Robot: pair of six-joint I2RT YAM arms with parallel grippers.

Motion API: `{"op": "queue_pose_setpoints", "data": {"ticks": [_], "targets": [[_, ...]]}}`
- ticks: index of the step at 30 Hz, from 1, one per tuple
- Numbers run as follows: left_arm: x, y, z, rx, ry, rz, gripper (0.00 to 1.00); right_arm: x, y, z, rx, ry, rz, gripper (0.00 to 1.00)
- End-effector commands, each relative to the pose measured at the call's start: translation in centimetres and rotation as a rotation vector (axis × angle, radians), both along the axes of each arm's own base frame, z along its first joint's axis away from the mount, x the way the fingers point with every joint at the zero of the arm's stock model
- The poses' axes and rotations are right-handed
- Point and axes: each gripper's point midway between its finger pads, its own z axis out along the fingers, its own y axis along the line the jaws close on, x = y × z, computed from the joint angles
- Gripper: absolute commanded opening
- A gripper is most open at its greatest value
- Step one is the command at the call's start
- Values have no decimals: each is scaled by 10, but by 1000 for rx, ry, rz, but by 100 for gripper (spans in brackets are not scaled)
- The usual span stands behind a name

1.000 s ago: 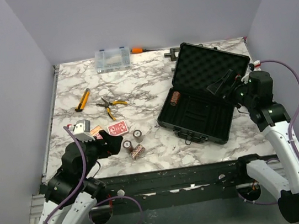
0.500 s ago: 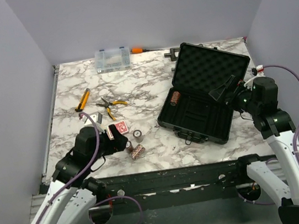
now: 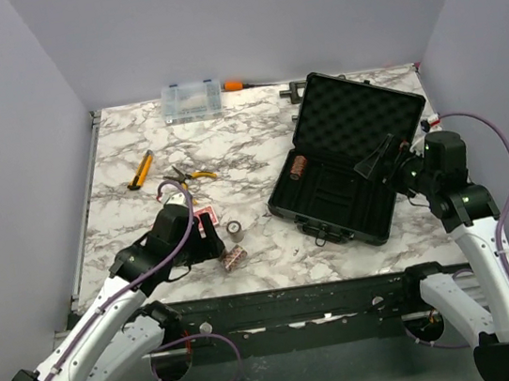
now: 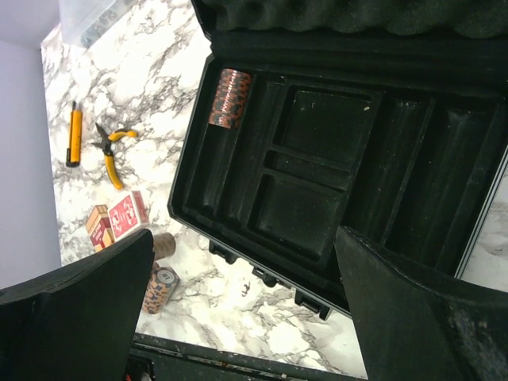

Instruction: Pack up texas hold em set

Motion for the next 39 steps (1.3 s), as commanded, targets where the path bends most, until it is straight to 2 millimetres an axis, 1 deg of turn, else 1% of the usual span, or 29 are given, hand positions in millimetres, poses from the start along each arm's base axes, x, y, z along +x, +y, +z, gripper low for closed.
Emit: {"op": "queue_pose_setpoints", "data": {"ticks": [1, 7, 12, 17, 24, 33, 39], "targets": [[0, 3, -10, 13, 41, 89, 73, -13, 1, -18, -15, 63, 24, 100], [-2, 1, -28, 58, 100, 107, 73, -13, 3, -27, -8, 102, 34, 100], [-1, -1, -37, 85, 113, 108, 71, -10, 5, -26, -3, 111, 41, 100], [2, -6, -40, 86, 113, 100, 69, -8, 6, -27, -1, 123, 43, 100], [9, -10, -39, 101, 104, 83, 66, -7, 6, -31, 5, 150, 43, 100], [17, -8, -43, 156, 97, 78, 63, -3, 7, -33, 4, 166, 47, 100], [25, -10, -46, 189, 89, 62, 61, 0, 9, -33, 10, 169, 52, 100]]}}
